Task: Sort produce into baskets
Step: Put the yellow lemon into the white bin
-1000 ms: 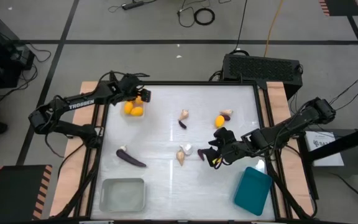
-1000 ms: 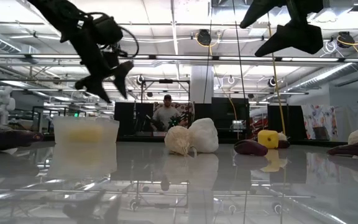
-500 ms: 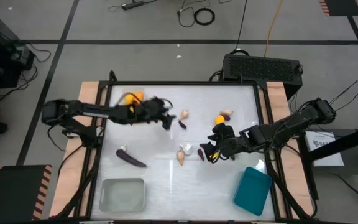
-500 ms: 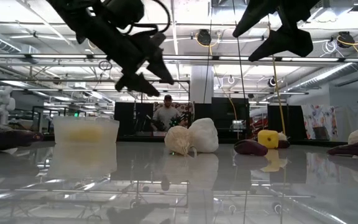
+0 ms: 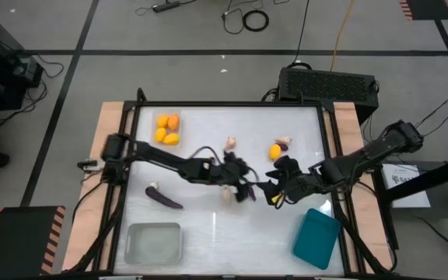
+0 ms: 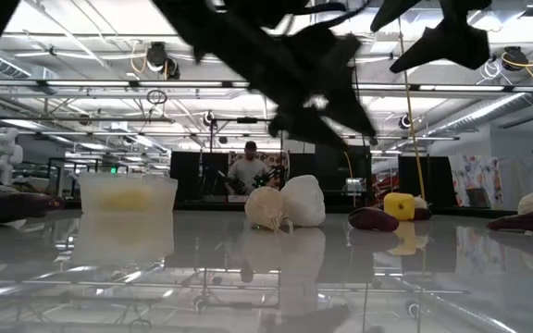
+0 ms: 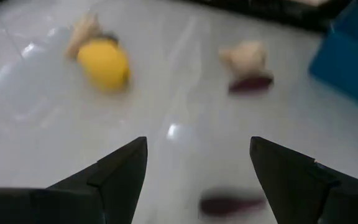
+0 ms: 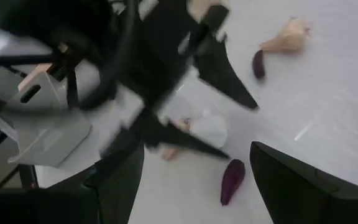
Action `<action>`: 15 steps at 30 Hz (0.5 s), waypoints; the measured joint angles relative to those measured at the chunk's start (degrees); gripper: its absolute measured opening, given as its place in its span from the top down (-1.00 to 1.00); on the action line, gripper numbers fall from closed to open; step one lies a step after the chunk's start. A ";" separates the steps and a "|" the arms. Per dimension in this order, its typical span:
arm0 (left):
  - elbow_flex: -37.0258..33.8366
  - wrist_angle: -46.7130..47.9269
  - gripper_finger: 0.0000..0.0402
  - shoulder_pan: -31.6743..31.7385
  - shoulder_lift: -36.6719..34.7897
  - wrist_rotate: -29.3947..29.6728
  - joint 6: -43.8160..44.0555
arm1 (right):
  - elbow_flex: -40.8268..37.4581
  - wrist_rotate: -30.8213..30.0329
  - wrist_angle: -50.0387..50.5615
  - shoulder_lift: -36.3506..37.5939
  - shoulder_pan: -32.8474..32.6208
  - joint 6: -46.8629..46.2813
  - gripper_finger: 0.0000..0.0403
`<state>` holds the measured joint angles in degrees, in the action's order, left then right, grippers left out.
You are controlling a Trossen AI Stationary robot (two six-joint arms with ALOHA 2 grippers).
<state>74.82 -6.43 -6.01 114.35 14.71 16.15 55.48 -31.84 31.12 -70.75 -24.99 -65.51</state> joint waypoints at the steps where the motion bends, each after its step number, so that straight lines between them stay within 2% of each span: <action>1: 2.91 -0.29 -0.45 -0.07 2.20 0.92 0.07 | 0.00 -0.54 0.74 0.50 -0.46 -0.96 -0.42; 7: 16.69 0.87 -0.45 0.62 12.43 11.91 2.87 | 0.00 -1.34 1.96 2.38 -3.29 -4.27 -0.42; 15: 28.56 0.91 -0.45 3.71 24.72 12.98 5.92 | 0.00 -2.24 1.72 4.66 -4.57 -4.99 -0.42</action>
<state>103.38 -5.52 -2.30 139.07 27.68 22.06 55.48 -34.08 32.84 -66.09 -29.56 -70.50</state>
